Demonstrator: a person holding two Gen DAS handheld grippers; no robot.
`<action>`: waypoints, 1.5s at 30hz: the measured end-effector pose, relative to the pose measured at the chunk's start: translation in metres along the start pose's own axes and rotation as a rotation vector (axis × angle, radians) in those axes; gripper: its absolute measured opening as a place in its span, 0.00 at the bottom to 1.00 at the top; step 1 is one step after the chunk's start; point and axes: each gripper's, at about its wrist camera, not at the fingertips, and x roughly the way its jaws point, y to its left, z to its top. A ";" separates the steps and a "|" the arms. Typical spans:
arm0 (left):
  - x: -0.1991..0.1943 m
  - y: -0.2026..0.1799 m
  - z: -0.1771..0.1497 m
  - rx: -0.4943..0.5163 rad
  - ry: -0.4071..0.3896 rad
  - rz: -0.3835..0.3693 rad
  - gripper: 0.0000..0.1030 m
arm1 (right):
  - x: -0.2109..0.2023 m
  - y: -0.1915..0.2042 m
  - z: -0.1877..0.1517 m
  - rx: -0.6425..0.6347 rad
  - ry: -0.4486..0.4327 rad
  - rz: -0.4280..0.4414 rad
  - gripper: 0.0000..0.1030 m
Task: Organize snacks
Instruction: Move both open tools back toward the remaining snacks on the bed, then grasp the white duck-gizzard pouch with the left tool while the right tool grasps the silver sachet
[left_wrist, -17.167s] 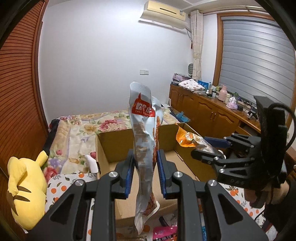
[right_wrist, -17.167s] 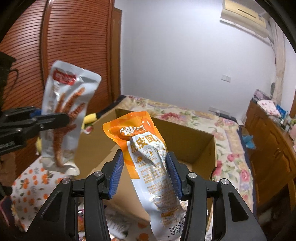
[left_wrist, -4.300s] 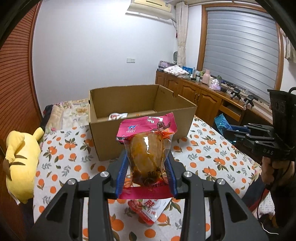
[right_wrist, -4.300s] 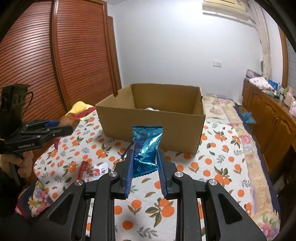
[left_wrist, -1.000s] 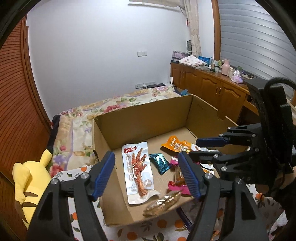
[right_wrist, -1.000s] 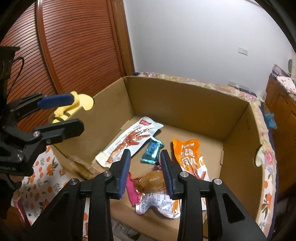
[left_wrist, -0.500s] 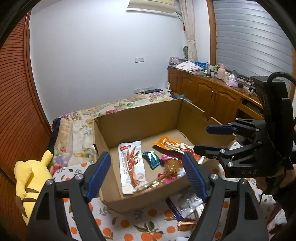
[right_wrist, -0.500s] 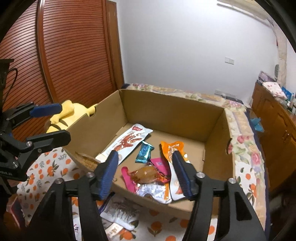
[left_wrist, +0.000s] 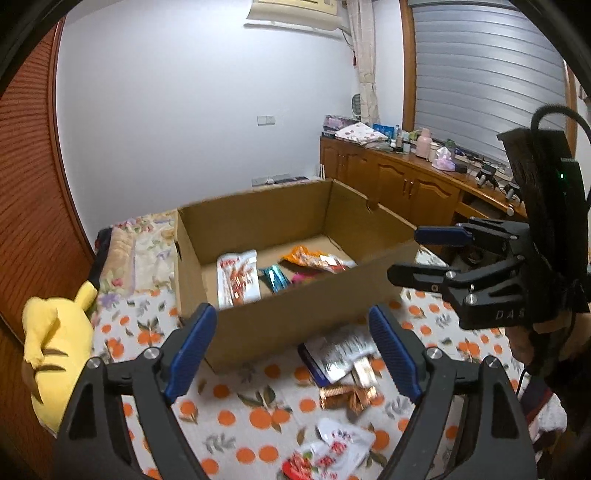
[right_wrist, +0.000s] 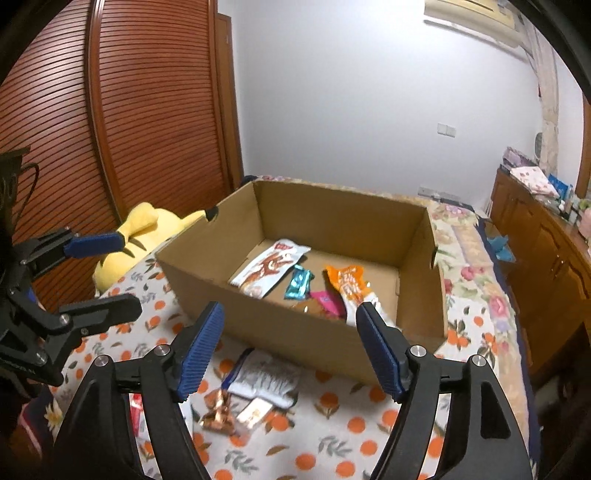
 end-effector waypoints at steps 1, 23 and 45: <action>0.000 -0.001 -0.007 -0.002 0.010 -0.006 0.83 | -0.001 0.001 -0.003 0.001 0.003 0.002 0.74; 0.034 -0.015 -0.105 0.012 0.214 -0.089 0.83 | 0.018 0.017 -0.082 0.039 0.098 0.017 0.74; 0.053 -0.027 -0.127 0.008 0.277 -0.092 0.78 | 0.043 0.018 -0.092 0.045 0.151 0.028 0.74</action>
